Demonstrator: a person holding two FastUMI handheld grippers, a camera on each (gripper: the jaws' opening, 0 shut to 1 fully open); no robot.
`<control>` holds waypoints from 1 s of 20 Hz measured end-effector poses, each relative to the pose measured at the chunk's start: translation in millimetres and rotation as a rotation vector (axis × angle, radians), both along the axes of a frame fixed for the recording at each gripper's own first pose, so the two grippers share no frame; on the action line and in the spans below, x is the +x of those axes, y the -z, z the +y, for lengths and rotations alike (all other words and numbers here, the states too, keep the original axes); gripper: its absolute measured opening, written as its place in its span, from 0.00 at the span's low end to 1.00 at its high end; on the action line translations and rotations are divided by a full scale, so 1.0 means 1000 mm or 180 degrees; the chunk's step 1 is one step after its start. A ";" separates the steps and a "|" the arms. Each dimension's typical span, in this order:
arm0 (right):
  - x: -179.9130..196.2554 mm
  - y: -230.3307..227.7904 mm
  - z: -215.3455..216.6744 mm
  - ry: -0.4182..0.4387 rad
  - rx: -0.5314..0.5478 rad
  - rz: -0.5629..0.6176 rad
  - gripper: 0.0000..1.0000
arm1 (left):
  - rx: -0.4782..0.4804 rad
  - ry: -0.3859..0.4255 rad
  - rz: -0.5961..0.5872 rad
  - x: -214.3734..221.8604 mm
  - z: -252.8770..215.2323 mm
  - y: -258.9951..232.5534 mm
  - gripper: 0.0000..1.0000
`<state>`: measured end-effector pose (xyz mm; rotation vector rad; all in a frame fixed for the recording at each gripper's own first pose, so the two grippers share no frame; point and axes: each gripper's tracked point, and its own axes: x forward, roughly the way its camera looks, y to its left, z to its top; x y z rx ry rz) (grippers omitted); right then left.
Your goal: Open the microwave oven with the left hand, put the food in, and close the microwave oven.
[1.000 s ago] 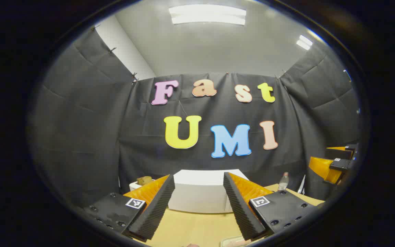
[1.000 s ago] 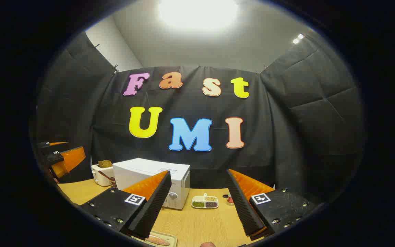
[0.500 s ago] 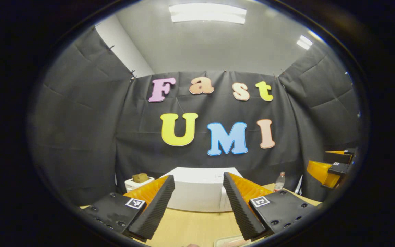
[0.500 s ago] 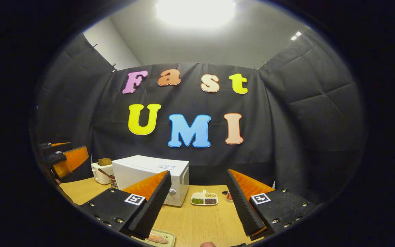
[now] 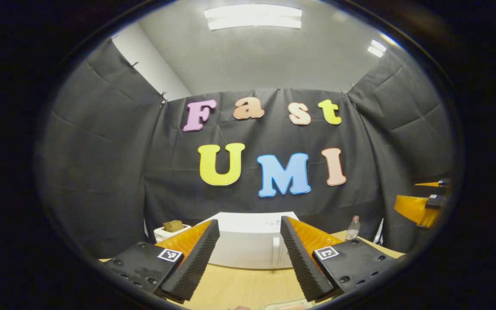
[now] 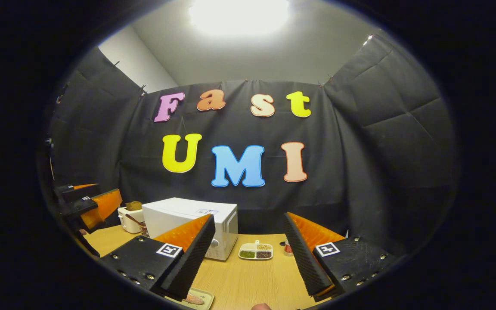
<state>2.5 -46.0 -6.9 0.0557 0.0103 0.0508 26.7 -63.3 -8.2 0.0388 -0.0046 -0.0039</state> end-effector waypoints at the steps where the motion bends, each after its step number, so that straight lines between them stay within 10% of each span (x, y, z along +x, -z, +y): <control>1: 0.001 -0.001 -0.006 0.0014 -0.0005 -0.0016 0.96 | 0.0030 0.0010 -0.0010 0.006 -0.005 0.001 0.95; 20: 0.028 0.007 -0.023 0.0743 -0.0318 0.0127 0.96 | -0.0065 0.0578 0.0380 0.173 -0.046 0.128 0.96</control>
